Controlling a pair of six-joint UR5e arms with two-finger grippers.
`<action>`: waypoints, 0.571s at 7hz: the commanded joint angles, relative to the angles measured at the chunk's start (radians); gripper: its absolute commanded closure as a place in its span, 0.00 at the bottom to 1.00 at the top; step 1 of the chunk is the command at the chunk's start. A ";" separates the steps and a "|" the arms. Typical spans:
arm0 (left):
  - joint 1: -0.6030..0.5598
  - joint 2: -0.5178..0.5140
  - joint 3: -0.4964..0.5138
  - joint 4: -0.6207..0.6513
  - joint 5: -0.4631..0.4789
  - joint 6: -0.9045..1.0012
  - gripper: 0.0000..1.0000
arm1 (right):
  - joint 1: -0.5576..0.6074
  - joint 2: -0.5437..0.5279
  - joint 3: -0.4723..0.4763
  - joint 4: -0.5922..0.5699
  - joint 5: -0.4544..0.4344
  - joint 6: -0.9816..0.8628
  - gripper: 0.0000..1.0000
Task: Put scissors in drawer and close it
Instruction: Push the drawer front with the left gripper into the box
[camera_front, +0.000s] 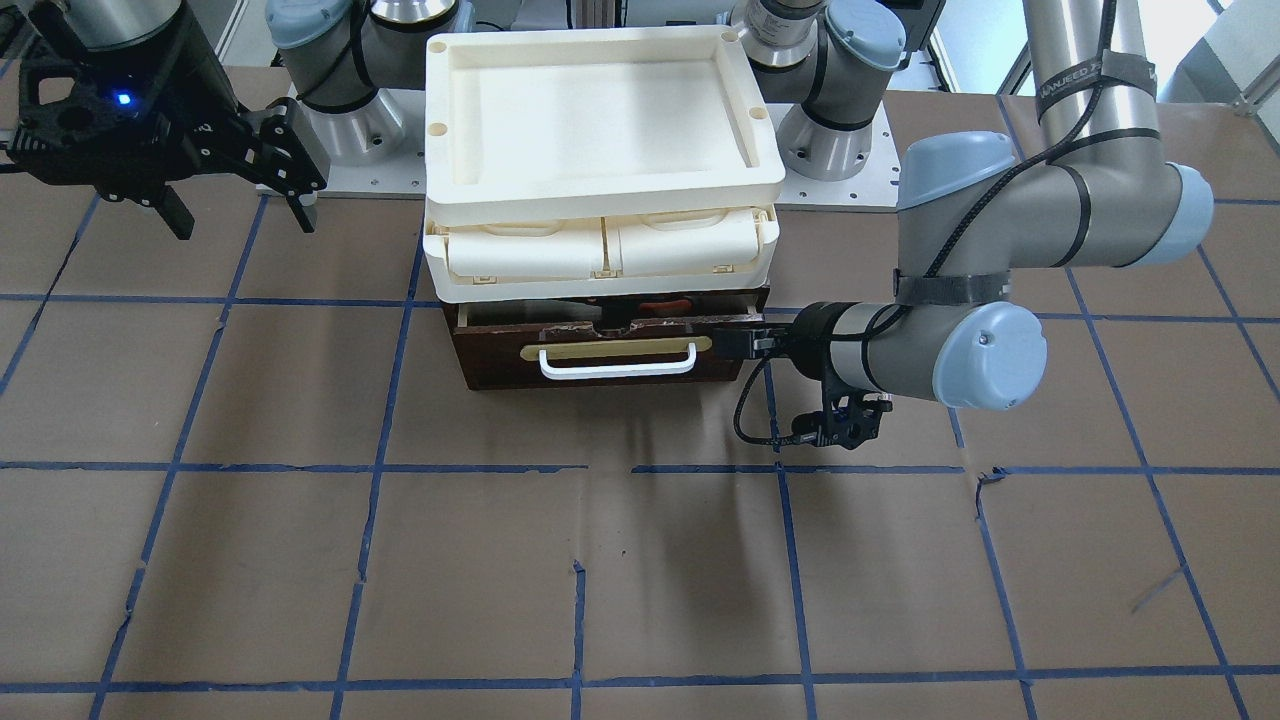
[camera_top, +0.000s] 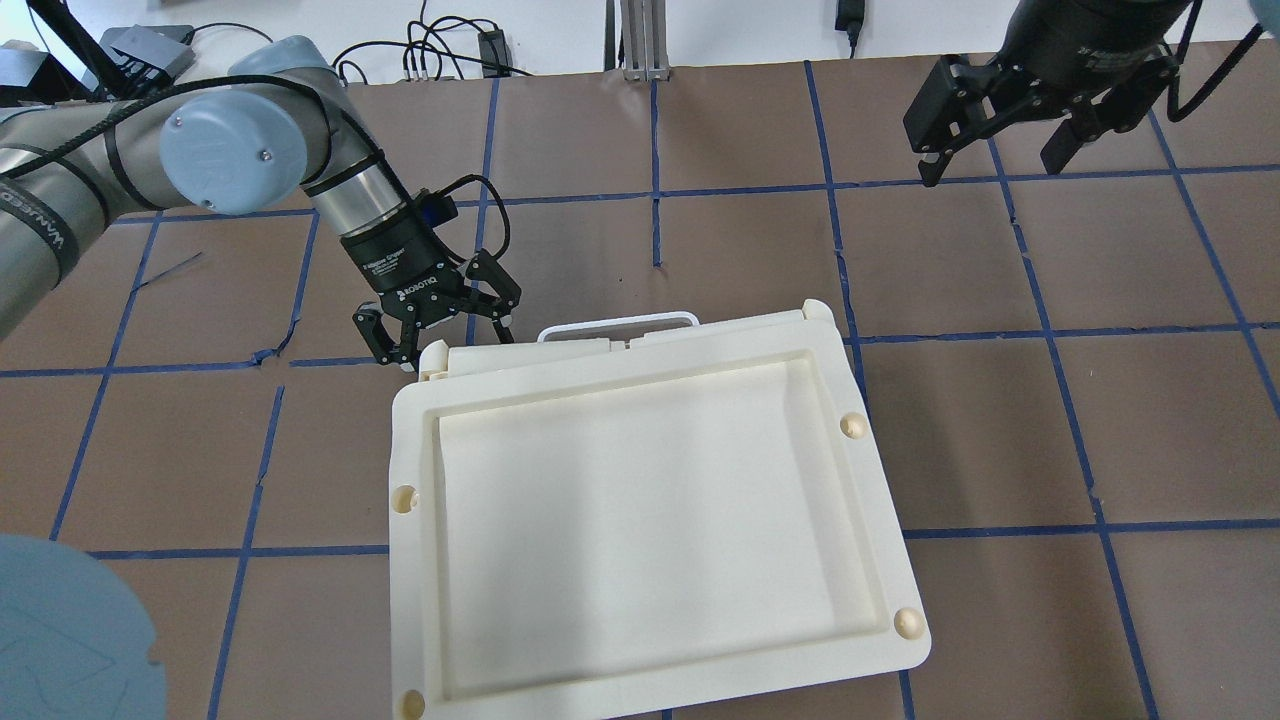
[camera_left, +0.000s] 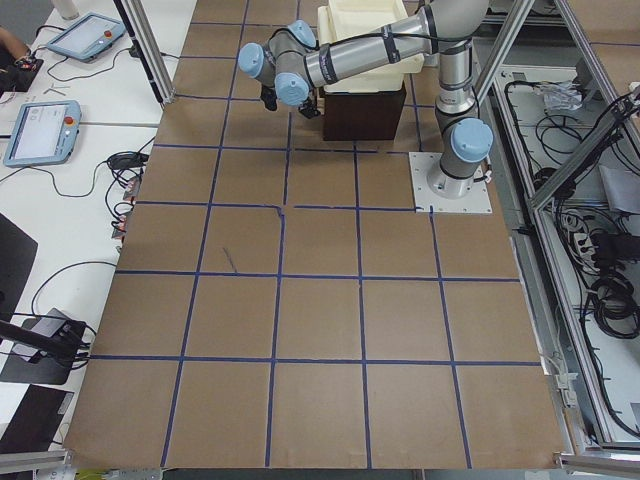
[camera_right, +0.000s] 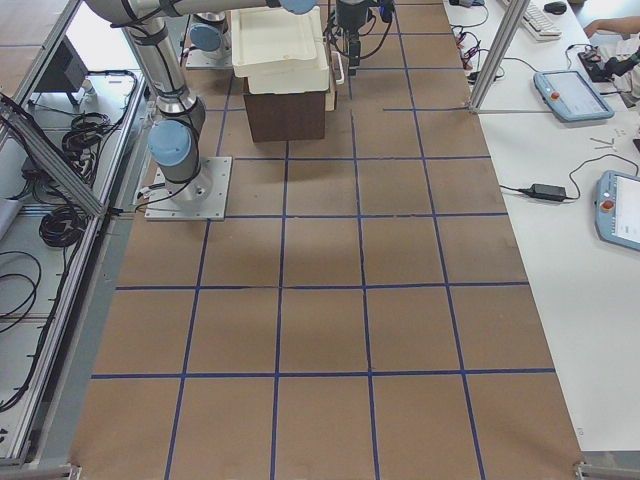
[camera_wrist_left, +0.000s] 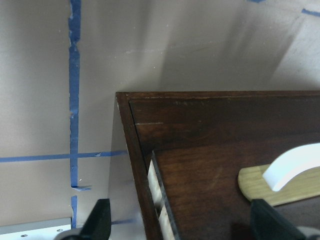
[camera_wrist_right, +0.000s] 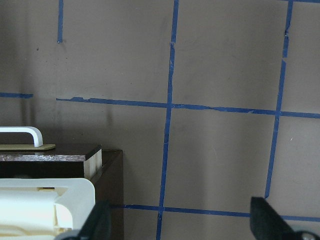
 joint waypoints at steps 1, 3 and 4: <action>0.000 0.001 -0.001 -0.037 0.000 -0.007 0.00 | 0.000 0.000 0.000 0.000 0.002 0.000 0.00; 0.000 0.002 -0.001 -0.044 -0.001 -0.010 0.00 | -0.002 0.000 0.011 -0.026 -0.003 0.017 0.00; 0.000 0.002 -0.001 -0.079 -0.001 -0.010 0.00 | -0.002 -0.005 0.008 -0.032 -0.034 0.020 0.00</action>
